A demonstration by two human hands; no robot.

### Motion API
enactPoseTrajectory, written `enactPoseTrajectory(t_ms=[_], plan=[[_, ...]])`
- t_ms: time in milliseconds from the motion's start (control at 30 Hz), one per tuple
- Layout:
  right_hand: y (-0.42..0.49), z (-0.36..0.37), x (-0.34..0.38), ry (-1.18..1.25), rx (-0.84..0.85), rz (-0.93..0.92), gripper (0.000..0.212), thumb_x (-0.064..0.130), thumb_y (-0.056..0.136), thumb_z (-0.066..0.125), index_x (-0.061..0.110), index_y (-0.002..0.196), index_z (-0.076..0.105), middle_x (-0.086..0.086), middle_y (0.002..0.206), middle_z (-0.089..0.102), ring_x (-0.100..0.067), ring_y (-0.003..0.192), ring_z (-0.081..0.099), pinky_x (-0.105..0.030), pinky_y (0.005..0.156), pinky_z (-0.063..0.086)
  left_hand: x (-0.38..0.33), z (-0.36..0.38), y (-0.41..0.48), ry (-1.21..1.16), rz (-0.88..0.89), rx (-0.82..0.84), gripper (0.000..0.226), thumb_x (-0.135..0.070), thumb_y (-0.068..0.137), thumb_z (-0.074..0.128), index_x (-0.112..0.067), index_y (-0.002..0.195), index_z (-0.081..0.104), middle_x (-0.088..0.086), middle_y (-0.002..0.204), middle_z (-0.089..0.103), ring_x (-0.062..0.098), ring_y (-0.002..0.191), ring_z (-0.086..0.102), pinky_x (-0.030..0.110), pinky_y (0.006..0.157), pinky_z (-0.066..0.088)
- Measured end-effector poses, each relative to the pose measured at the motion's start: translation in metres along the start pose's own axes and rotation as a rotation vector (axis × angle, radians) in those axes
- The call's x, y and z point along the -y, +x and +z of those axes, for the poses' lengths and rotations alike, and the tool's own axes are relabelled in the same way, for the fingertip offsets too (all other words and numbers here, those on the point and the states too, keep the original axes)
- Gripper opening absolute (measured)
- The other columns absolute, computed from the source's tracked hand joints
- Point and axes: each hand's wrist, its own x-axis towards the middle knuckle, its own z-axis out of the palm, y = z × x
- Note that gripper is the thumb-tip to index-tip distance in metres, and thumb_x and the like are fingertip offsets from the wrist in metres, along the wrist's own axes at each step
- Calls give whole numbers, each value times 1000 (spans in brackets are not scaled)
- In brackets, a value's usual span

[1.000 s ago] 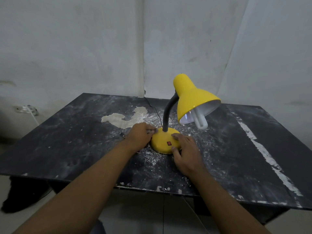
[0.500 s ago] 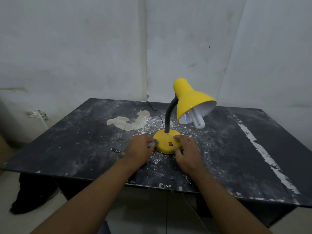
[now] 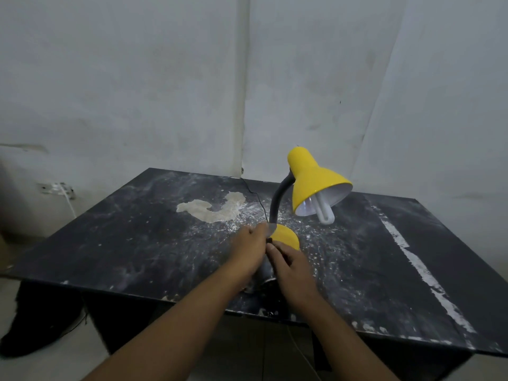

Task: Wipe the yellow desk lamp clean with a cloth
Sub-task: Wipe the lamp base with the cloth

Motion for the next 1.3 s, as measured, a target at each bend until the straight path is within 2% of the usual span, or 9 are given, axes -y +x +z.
enactPoseTrajectory(t_ms=[167,300,433,600,700,767,900,1000,1300], plan=[[9,0,10,172,-127,219,16,24,107,64,22,110,79,-2,99,83,-21,94,80,-42,82,62,1,8,-2,-45,41,35,40,-41,104,46,-20,100,79,7,99,78,26,93,75,40,79,57],[37,-23,12,179,-181,426,17,19,103,64,21,108,79,-3,98,81,-23,90,76,-33,71,57,26,-12,11,182,233,179,50,-60,101,37,-37,123,76,-5,126,73,15,116,67,45,100,55],[67,-41,-5,-135,-245,354,27,11,103,59,15,78,65,-5,70,59,-18,64,52,-33,59,37,56,-39,26,593,510,74,54,-52,104,42,-22,142,64,0,135,64,17,126,56,42,107,49],[99,-46,-33,-418,-167,370,34,13,104,57,15,71,51,-6,68,51,-15,60,43,-30,54,29,76,-50,36,803,584,95,56,-60,103,46,-27,147,57,-8,137,60,11,128,48,47,114,43],[114,-36,-38,-542,70,285,16,21,105,56,13,97,68,-11,87,66,-23,75,59,-36,60,44,78,-48,36,841,609,42,56,-61,104,46,-29,149,55,-11,141,59,11,133,46,48,120,35],[118,-30,-35,-657,178,208,15,29,106,58,18,96,63,-3,88,60,-24,80,59,-39,66,47,78,-49,36,872,622,31,57,-62,103,47,-29,149,56,-12,141,59,11,134,45,47,119,33],[120,-24,-38,-868,200,78,27,31,110,51,8,115,65,-8,105,57,-33,95,62,-49,84,54,78,-48,36,882,628,28,57,-62,102,50,-29,149,56,-12,142,59,11,136,43,46,119,31],[118,-28,-47,-1021,268,43,23,24,108,53,9,119,67,-12,117,64,-26,94,56,-41,77,48,78,-48,35,878,621,19,56,-60,103,51,-29,150,55,-12,143,59,11,137,42,46,120,29],[83,-54,-37,-782,317,-76,22,2,101,56,14,104,74,-5,103,58,-27,92,54,-43,77,46,78,-51,33,850,629,34,65,-67,95,56,-31,150,55,-13,143,60,12,137,44,49,119,31]])
